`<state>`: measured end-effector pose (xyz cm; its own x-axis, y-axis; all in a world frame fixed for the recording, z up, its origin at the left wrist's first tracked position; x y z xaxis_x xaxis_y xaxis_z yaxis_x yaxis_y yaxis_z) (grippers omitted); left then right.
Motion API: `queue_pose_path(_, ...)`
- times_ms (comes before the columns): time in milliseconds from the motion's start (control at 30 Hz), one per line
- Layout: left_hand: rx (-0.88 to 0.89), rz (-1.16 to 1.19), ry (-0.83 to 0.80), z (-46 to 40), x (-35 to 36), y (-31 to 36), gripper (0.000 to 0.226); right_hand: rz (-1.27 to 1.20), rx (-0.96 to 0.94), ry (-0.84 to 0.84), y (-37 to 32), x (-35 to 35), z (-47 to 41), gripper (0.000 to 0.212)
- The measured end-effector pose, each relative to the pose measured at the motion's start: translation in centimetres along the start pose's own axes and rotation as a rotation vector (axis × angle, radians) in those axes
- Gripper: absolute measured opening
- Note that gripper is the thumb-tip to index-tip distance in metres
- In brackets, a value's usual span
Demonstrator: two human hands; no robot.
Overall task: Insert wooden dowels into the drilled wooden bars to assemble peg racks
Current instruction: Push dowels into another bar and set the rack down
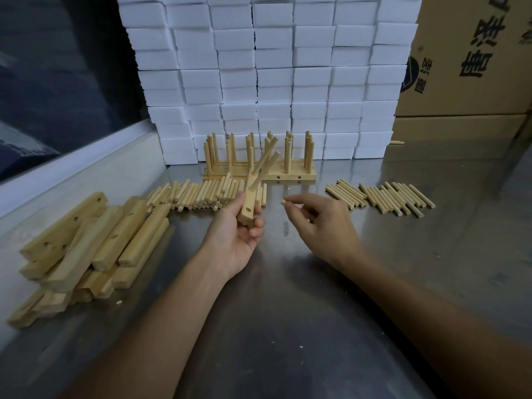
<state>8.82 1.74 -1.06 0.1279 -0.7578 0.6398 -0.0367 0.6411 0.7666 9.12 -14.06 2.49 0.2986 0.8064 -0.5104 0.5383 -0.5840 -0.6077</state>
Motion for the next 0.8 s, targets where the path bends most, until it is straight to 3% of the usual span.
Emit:
queue_pose_path(467, -0.006, 0.078, 0.054, 0.2, 0.0, -0.5, 0.031, -0.255, -0.023, -0.144, -3.1, 2.0, 1.4, 0.016)
queue_pose_path(633, 0.000, 0.031, 0.053, 0.0, -0.1, -0.5, 0.033, -0.230, -0.064, -0.166, -3.5, 1.9, 1.4, 0.018)
queue_pose_path(800, -0.012, -0.038, 0.023, 0.0, -0.3, -0.7, 0.027, 0.022, -0.271, -0.182, -5.0, 1.5, 1.5, 0.014)
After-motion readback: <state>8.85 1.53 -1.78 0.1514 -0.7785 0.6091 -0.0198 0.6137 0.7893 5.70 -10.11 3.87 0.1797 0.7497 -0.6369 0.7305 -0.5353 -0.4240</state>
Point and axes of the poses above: each hand's wrist, its own z-axis away from the middle knuckle, its own x-axis out of the palm, y = z × x, the point moved 6 cm from there along -z, towards the middle knuckle, and after that the axes turned 8 degrees about x, right-handed, at the moved point
